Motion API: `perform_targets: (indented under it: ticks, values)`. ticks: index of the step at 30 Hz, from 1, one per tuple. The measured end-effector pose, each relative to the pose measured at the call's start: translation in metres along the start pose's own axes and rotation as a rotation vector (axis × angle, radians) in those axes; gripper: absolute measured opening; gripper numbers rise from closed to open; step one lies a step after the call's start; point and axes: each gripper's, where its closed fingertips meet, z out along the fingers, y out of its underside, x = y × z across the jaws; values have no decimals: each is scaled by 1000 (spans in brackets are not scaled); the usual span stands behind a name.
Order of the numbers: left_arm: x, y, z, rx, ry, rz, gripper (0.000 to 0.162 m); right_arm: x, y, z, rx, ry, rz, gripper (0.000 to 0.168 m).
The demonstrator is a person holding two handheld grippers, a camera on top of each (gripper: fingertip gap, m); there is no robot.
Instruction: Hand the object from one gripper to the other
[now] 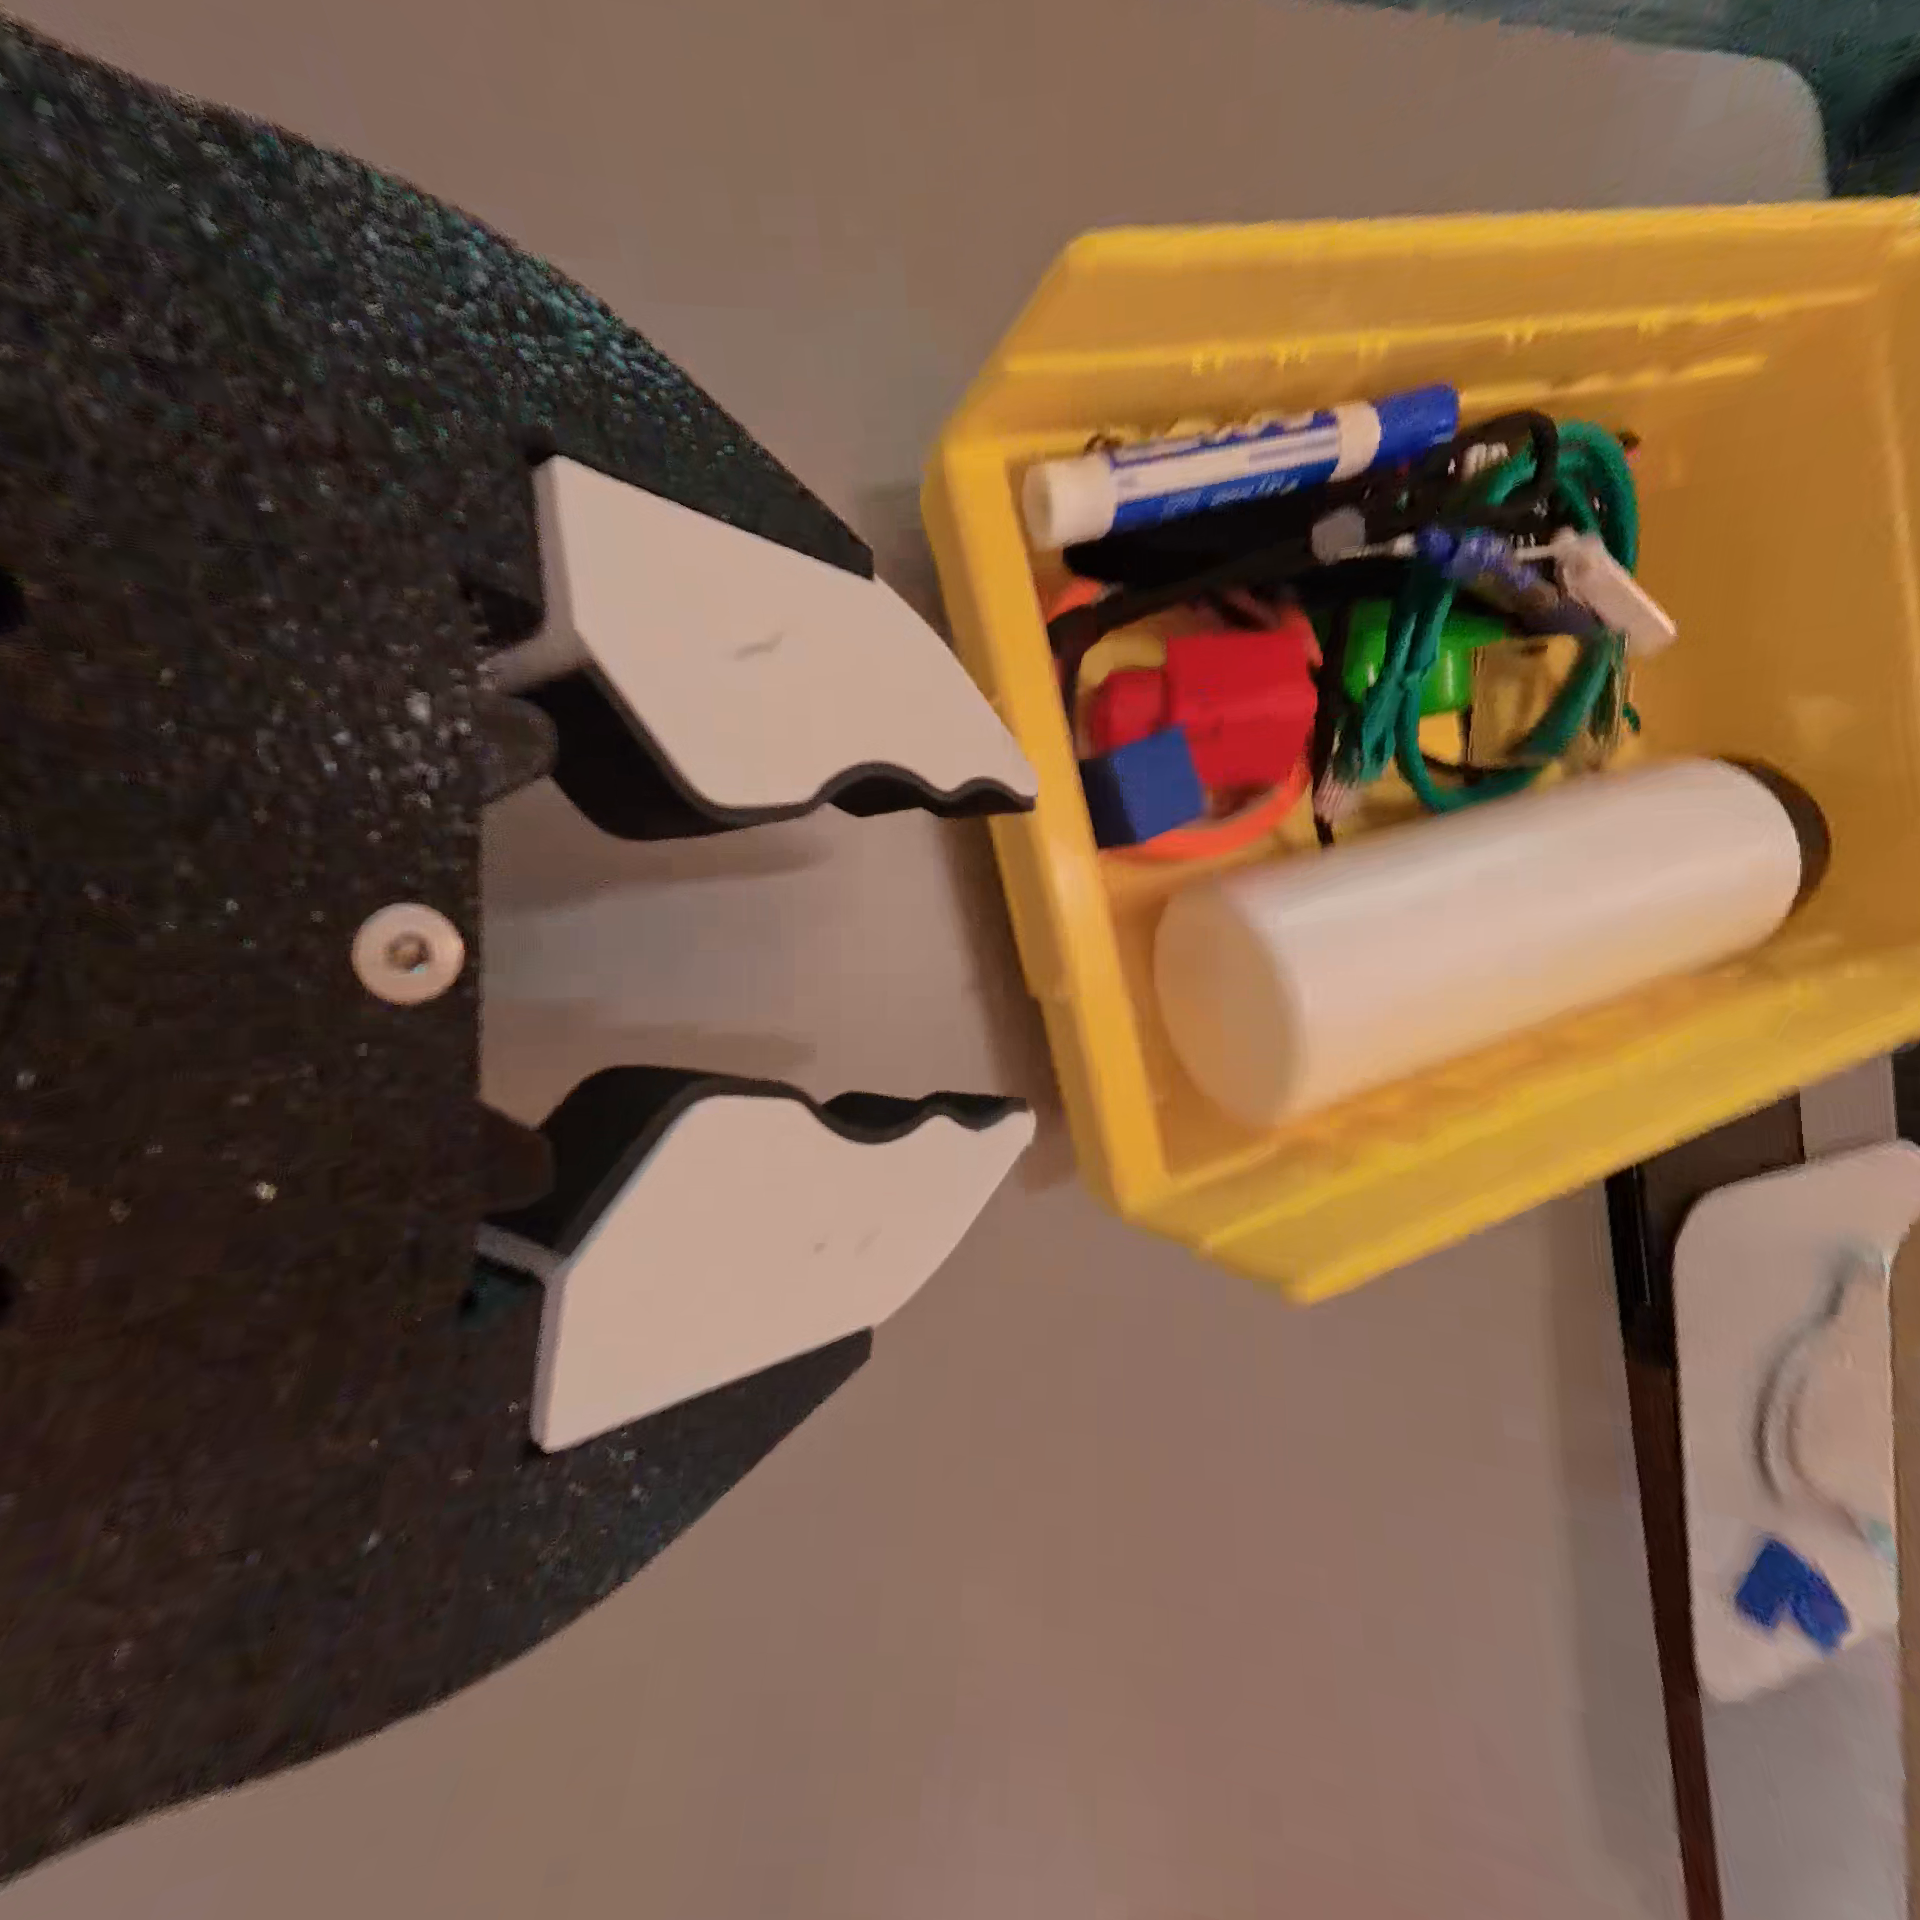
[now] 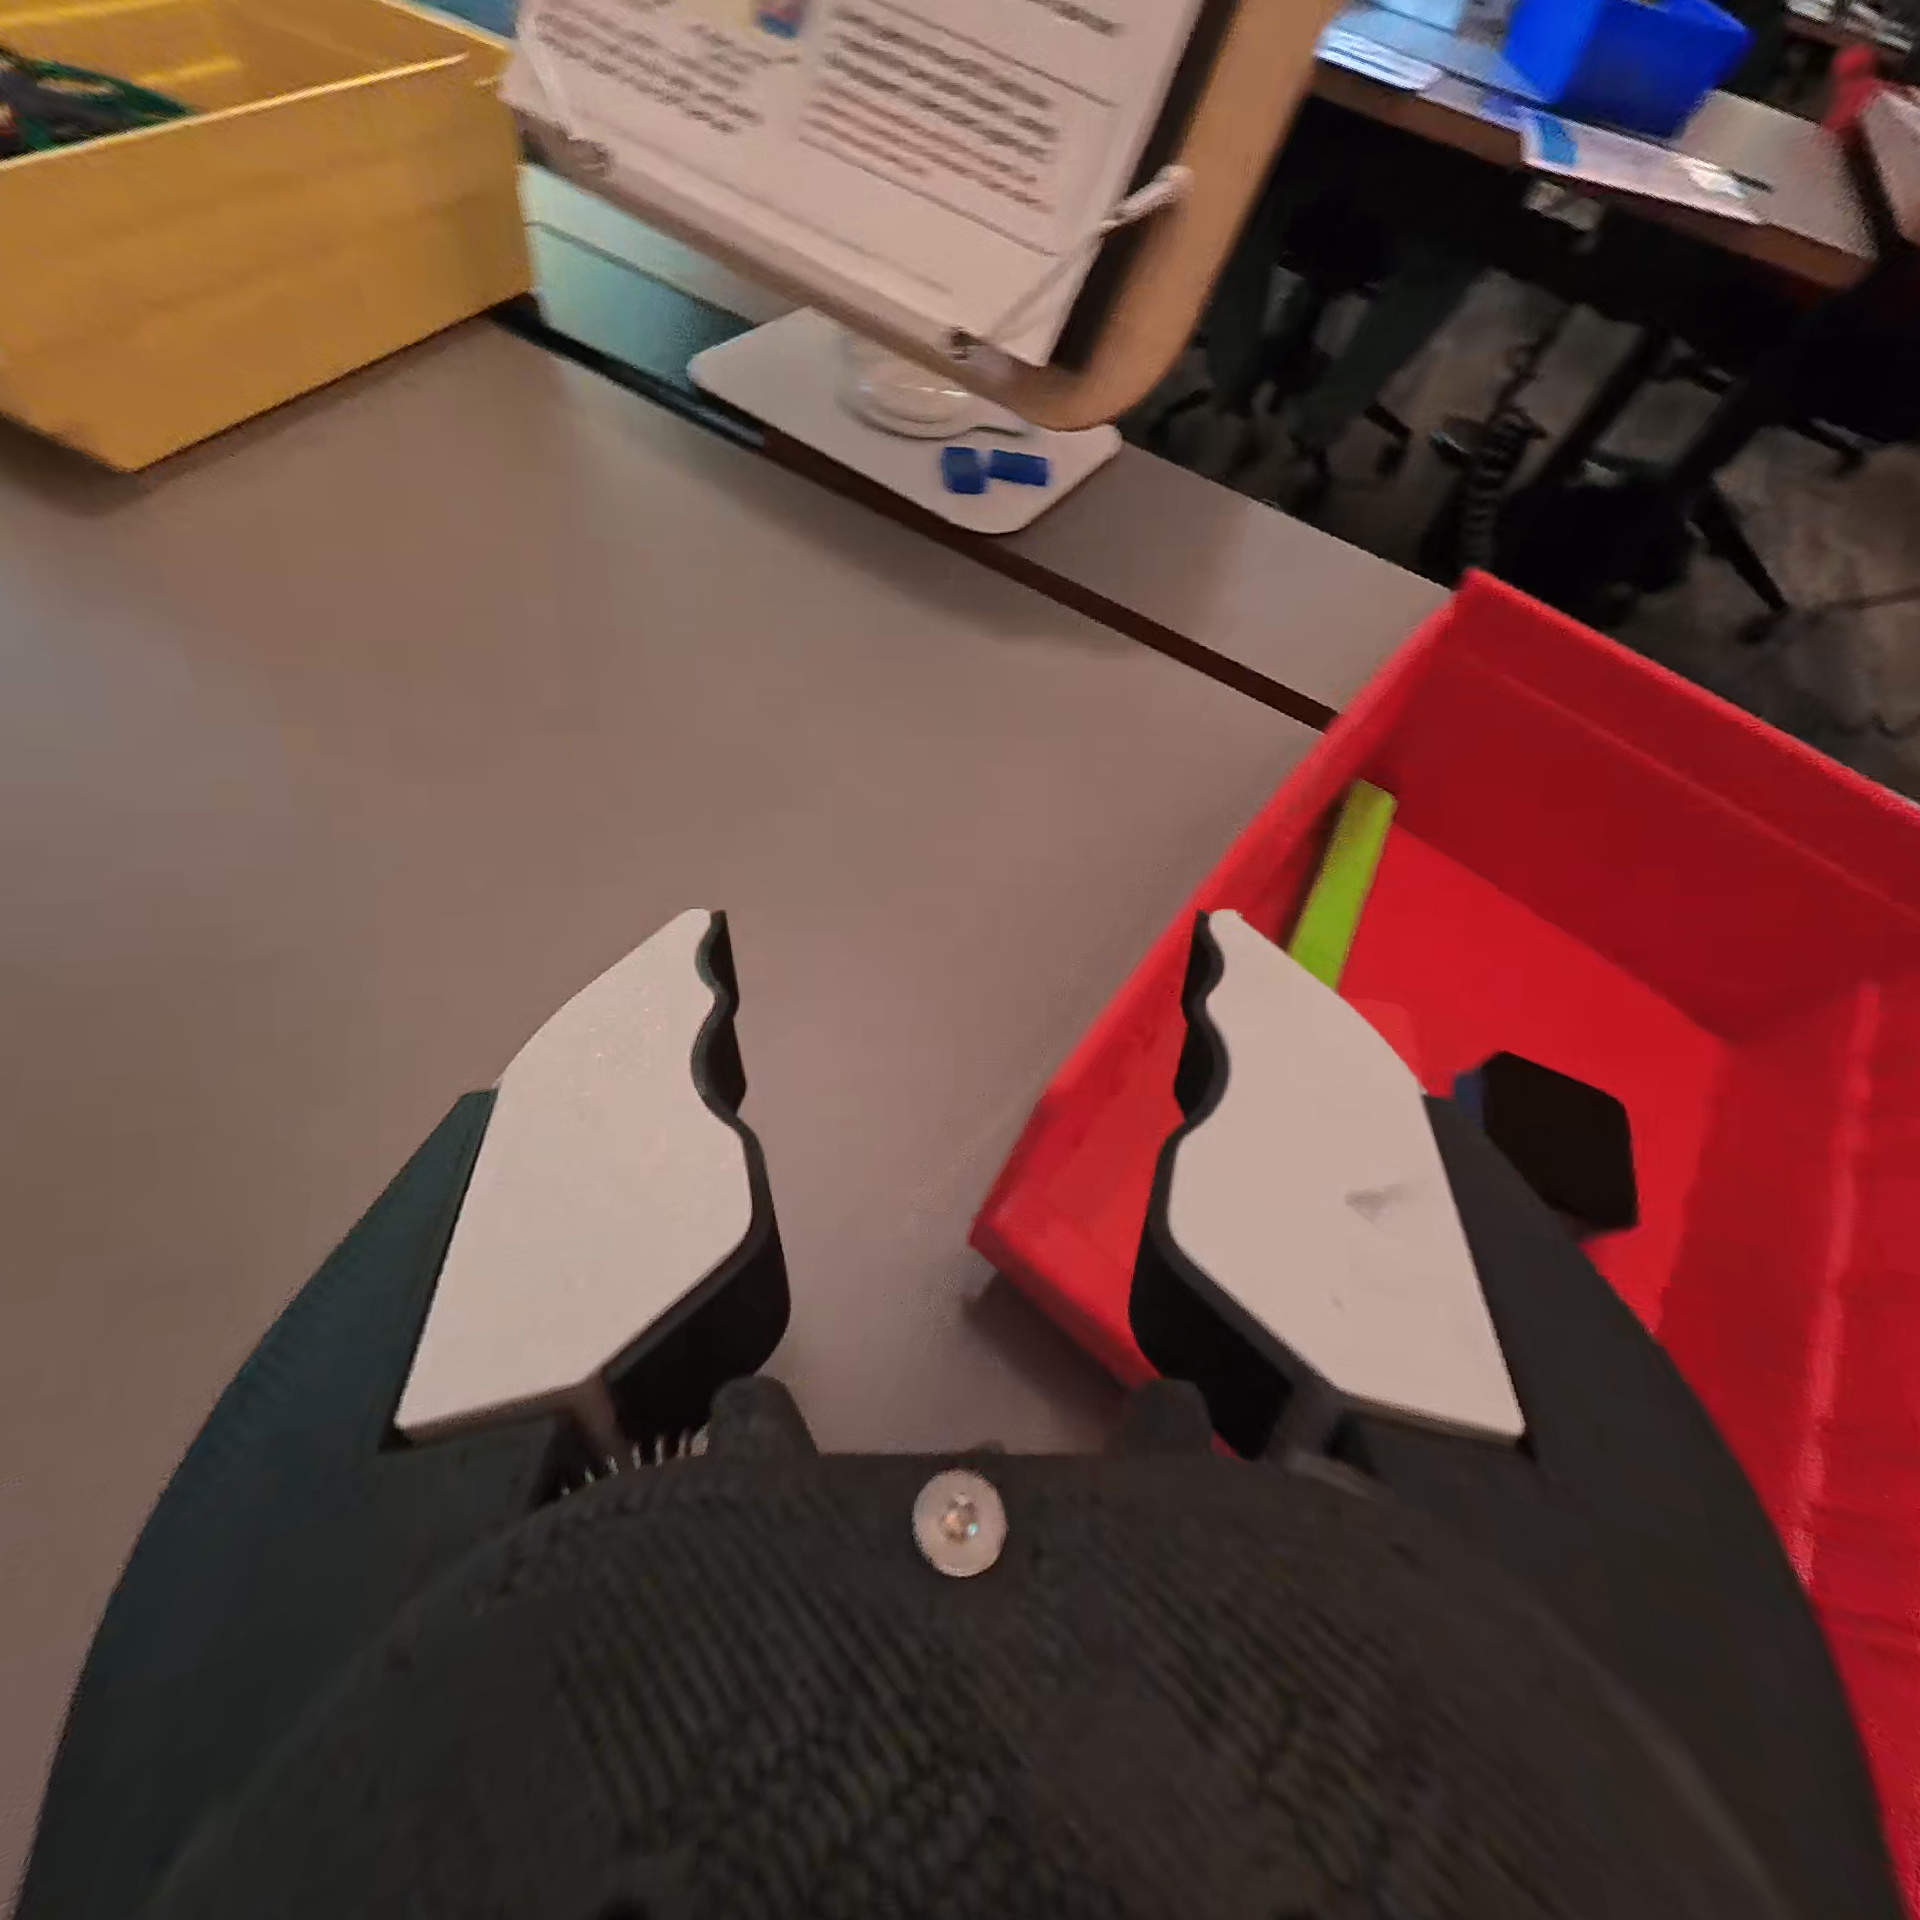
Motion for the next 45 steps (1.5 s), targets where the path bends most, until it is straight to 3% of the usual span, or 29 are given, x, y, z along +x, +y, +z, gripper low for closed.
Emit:
perform_targets:
  ticks: [3, 8, 14, 19, 24, 27, 30, 34, 37, 39, 45]
  values:
    - [-20, -14, 23, -138, 9, -67, 51, -15, -2, 4, -39, -6, -61, 83]
    - [-35, -17, 50, -344, 13, -194, 45, -45, -24, 0, 48, -105, -82, 83]
    - [-43, 5, 68, -563, -55, -190, 45, -61, -27, 0, 57, -167, -85, 83]
    - [-52, 10, 86, -544, -118, -187, 32, -65, -27, -1, 55, -182, -102, 83]
    - [-50, 6, 83, -502, -99, -139, 29, -67, -27, -3, 59, -196, -108, 83]
    - [-45, -23, 67, -360, -25, -174, 29, -71, -30, -4, 79, -218, -87, 83]
    - [-29, -70, 37, -115, 148, -279, 29, -80, -36, -6, 108, -255, -64, 83]
    - [45, -128, -41, 304, 576, -244, 29, -110, -59, -15, 233, -350, -57, 82]
    - [127, -119, -104, 482, 900, -127, 29, -149, -81, -28, 349, -491, -12, 81]
    - [178, -99, -139, 591, 1086, -47, 29, -190, -93, -46, 397, -711, 77, 81]
    - [272, -41, -206, 827, 1442, -16, 28, -267, -110, -93, 403, -1178, 497, 81]
